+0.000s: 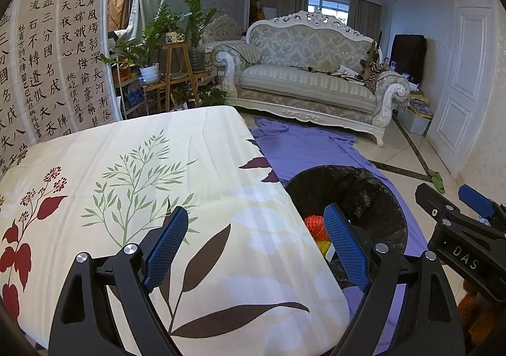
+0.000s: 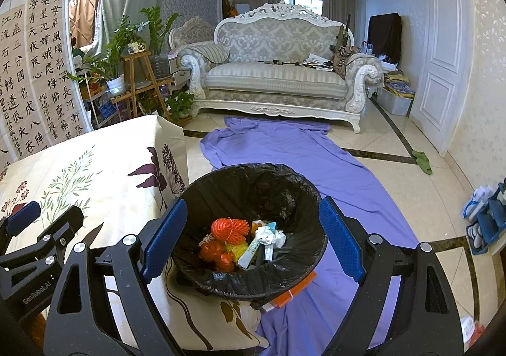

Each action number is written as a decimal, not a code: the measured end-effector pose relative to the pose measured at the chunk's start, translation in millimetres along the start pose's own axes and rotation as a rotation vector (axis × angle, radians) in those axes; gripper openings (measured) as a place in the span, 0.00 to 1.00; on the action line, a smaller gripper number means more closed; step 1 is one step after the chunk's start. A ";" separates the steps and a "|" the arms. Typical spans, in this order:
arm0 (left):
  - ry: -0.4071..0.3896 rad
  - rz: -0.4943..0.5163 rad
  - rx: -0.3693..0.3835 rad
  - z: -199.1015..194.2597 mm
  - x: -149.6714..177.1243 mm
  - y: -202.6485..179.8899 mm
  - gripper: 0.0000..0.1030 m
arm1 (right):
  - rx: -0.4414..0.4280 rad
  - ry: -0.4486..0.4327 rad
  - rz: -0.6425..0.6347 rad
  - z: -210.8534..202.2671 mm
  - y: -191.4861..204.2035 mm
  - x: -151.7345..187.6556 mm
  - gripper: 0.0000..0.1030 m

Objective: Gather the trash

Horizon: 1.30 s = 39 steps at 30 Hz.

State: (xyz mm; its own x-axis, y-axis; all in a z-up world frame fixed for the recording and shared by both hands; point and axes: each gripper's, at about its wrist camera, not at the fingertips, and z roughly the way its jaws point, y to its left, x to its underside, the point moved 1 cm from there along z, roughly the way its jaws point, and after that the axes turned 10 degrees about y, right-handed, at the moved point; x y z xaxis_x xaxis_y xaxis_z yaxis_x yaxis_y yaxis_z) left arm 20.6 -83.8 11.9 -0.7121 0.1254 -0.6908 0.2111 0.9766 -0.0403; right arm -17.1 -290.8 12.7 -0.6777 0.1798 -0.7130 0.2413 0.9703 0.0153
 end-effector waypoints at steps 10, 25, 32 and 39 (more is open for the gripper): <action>-0.026 -0.006 0.003 -4.3 -5.5 -2.4 0.82 | 0.000 0.001 -0.001 -0.2 0.8 0.0 0.81; -0.034 0.014 0.041 -2.5 -3.8 -5.7 0.83 | 0.003 0.004 -0.002 0.6 1.5 0.8 0.81; -0.029 0.008 0.016 2.3 -3.8 -2.1 0.84 | 0.001 0.006 -0.004 2.1 2.4 3.5 0.81; -0.009 -0.030 -0.034 10.4 -6.1 18.5 0.84 | -0.012 0.016 -0.027 9.1 10.6 10.0 0.81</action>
State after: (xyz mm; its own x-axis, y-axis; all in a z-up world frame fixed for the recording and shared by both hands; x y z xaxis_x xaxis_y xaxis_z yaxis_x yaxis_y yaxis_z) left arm 35.7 -68.3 7.9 -0.7117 0.0947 -0.6960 0.1668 0.9853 -0.0365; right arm -15.1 -280.2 -0.7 -0.6951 0.1562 -0.7017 0.2144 0.9767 0.0050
